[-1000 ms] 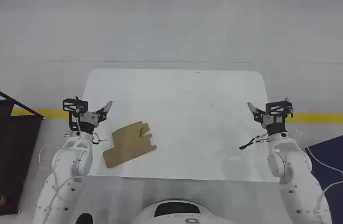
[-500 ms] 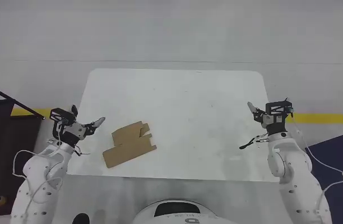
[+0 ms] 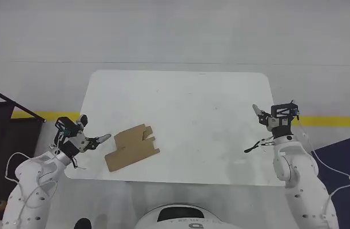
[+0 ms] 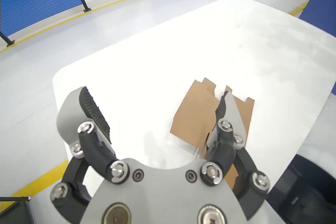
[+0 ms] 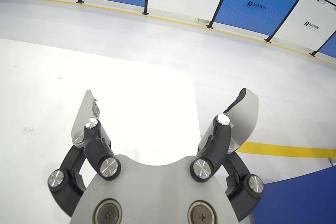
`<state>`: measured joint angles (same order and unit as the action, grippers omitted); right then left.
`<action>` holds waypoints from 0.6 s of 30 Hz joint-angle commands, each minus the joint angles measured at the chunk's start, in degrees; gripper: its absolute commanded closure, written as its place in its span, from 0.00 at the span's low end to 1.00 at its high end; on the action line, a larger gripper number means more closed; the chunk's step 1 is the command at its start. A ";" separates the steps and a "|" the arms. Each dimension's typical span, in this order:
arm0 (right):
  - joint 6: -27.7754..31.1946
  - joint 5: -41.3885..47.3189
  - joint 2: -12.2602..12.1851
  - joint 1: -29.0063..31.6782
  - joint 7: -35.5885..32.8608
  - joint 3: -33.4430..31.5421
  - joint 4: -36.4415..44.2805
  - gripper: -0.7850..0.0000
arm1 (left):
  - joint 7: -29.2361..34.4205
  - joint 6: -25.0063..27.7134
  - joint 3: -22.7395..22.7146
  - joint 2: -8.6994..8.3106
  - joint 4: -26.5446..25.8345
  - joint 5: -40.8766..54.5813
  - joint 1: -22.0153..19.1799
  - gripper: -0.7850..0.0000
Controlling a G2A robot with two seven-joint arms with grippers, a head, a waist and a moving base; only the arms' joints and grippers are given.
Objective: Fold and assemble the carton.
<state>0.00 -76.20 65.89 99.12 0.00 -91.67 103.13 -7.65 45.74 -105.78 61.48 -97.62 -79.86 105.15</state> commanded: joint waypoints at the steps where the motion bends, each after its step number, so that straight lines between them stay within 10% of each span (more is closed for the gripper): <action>1: 0.00 0.00 0.00 0.00 0.00 0.00 0.00 0.00 | -5.91 -2.50 1.23 -0.08 -0.13 -15.04 1.52 0.00; 13: 0.00 0.00 0.00 0.00 0.00 0.00 0.00 0.00 | -24.48 -17.50 4.89 -1.15 9.96 -33.47 0.83 0.00; 18: 0.00 0.00 0.00 0.00 0.00 0.00 0.00 0.00 | -25.97 -33.43 5.75 -1.09 12.20 -41.93 0.42 0.00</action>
<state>0.00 -76.20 65.89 99.12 0.00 -91.67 103.13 -32.98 17.11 -100.20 60.37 -85.97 -119.70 105.57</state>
